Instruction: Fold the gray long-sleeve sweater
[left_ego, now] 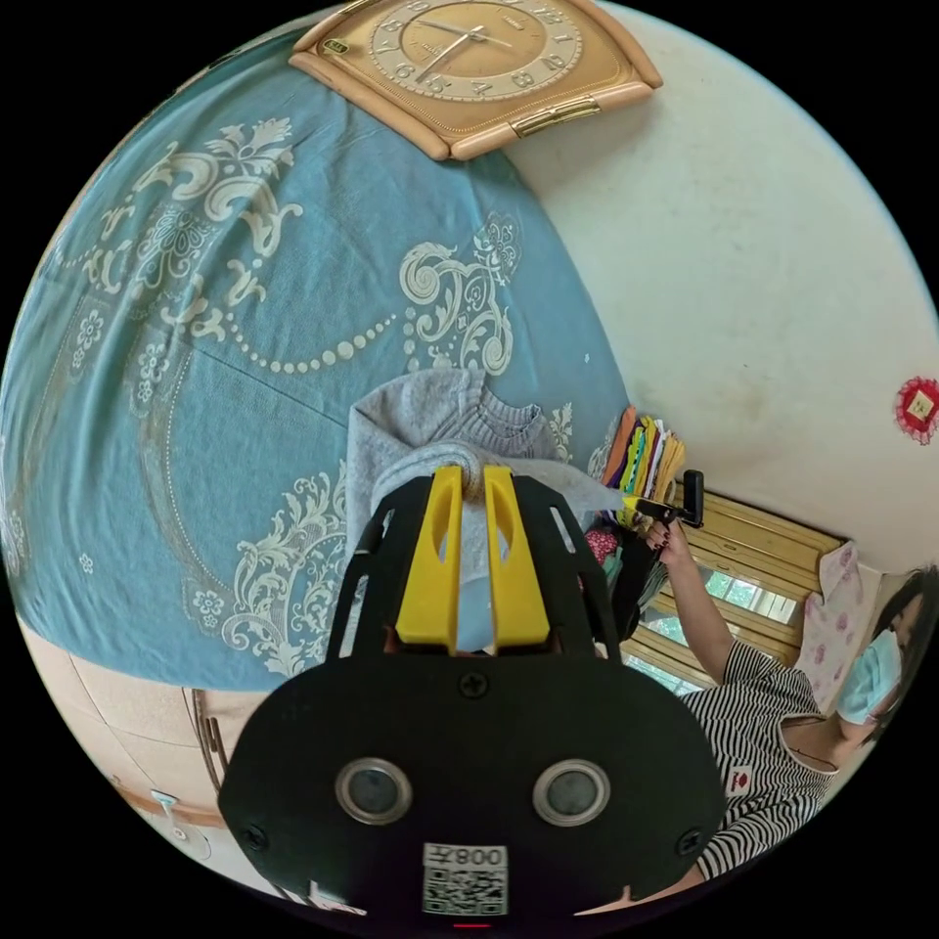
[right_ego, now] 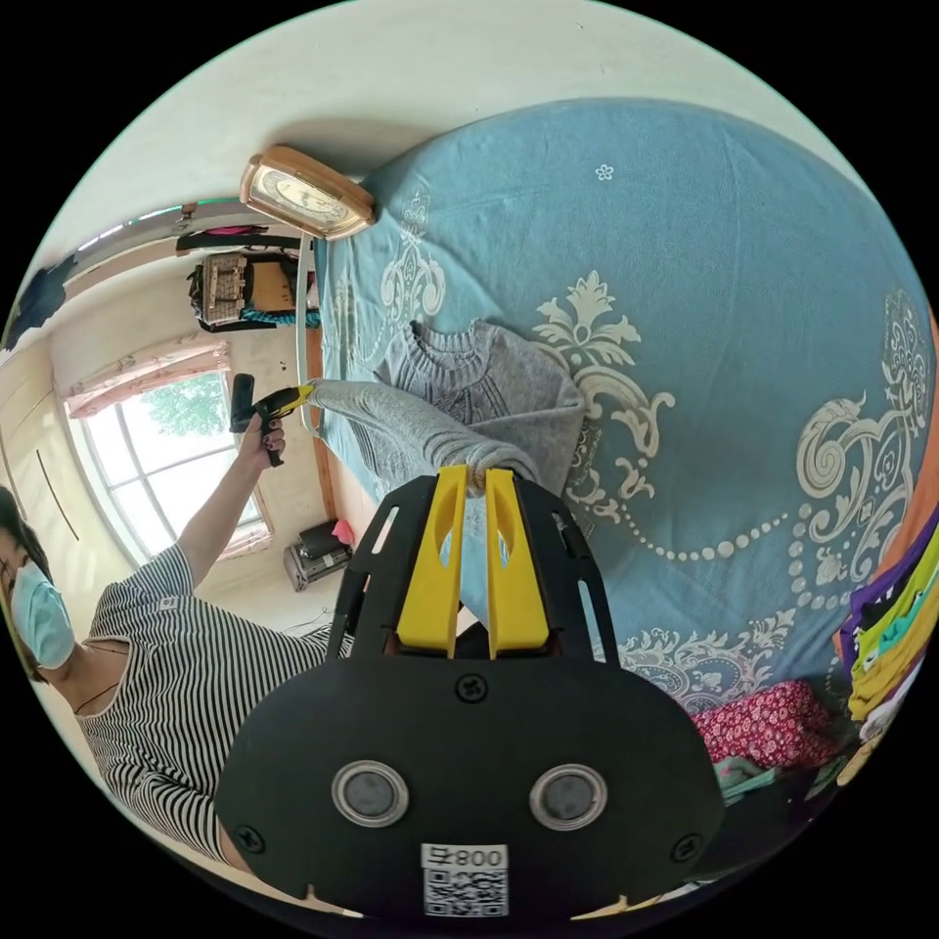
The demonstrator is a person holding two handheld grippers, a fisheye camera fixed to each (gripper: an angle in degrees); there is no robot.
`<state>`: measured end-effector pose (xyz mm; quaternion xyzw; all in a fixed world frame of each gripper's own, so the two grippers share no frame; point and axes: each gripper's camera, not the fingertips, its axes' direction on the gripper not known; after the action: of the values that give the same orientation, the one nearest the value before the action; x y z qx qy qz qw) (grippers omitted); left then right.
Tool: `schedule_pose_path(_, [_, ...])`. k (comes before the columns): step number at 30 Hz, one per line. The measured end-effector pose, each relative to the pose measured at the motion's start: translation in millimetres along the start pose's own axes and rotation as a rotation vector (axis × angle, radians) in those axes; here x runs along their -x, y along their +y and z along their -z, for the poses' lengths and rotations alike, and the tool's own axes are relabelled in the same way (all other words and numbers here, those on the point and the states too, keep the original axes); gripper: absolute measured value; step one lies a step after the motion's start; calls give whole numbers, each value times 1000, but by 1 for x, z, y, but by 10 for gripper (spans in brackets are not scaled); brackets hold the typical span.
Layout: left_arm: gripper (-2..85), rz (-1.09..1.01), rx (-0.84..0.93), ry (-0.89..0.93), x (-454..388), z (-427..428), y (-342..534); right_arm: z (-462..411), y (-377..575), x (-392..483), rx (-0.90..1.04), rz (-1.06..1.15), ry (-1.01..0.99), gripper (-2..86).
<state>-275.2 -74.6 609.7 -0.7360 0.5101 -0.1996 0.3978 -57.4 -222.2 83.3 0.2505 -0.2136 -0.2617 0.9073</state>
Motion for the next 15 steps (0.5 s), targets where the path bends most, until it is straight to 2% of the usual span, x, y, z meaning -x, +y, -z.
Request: schedule_pose_path(15, [30,57,-10,4,-32,-15,-129,-19,-139,-51,36,-65,26,25])
